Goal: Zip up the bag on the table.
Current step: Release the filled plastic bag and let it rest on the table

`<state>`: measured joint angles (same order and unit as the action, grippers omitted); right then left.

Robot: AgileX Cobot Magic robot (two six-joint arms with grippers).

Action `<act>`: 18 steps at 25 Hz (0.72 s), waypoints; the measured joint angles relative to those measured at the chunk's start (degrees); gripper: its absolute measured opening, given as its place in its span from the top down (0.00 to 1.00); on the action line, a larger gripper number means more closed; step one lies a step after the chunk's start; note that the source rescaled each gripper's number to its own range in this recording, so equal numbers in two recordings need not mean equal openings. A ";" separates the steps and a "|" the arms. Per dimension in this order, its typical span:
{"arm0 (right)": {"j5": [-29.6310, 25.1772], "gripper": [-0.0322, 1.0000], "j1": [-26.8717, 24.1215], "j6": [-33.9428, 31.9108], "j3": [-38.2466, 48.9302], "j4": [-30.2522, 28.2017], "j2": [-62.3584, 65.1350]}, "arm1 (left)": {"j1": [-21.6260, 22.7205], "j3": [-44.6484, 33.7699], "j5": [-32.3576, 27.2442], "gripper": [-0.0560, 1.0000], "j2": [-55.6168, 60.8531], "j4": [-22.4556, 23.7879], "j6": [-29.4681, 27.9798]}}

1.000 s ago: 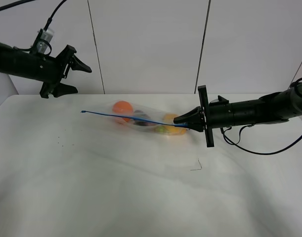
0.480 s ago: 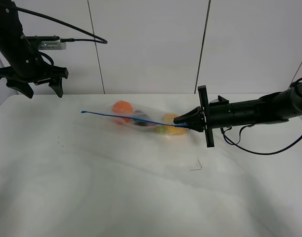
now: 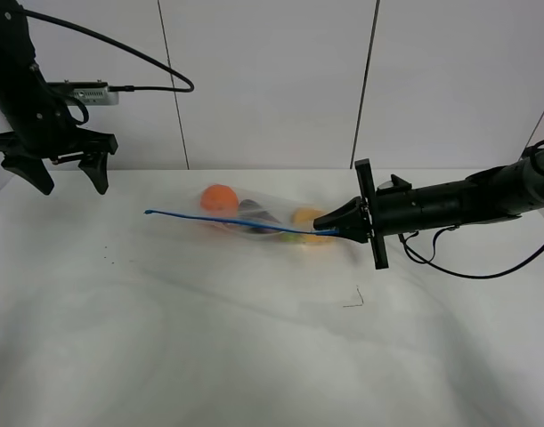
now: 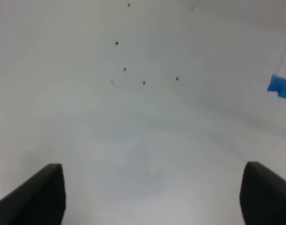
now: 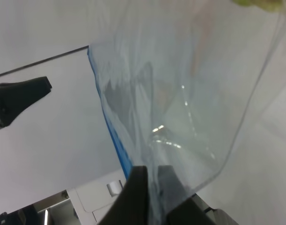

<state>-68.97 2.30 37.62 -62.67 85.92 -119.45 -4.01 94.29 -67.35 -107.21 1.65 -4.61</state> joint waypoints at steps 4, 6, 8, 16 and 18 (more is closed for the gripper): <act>0.00 0.97 0.00 0.00 0.00 -0.05 0.00 | 0.00 -2.12 0.00 0.00 2.65 -1.07 -0.19; 0.00 0.97 0.00 0.00 0.00 -0.07 0.00 | 0.00 -4.73 0.00 0.00 5.41 -1.32 -0.23; 0.00 0.97 0.00 0.00 0.00 -0.07 0.00 | 0.00 -8.42 0.00 0.00 9.63 -1.32 -0.23; 0.00 0.97 0.00 0.04 0.00 -0.07 0.00 | 0.00 -34.21 0.00 0.00 33.51 -1.32 4.00; 0.00 0.97 0.00 0.04 0.00 -0.07 0.00 | 0.00 -40.67 0.00 0.00 40.25 -1.32 4.61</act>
<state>-68.97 2.30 37.66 -62.67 85.85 -119.45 -4.01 53.62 -67.35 -66.96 0.33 0.00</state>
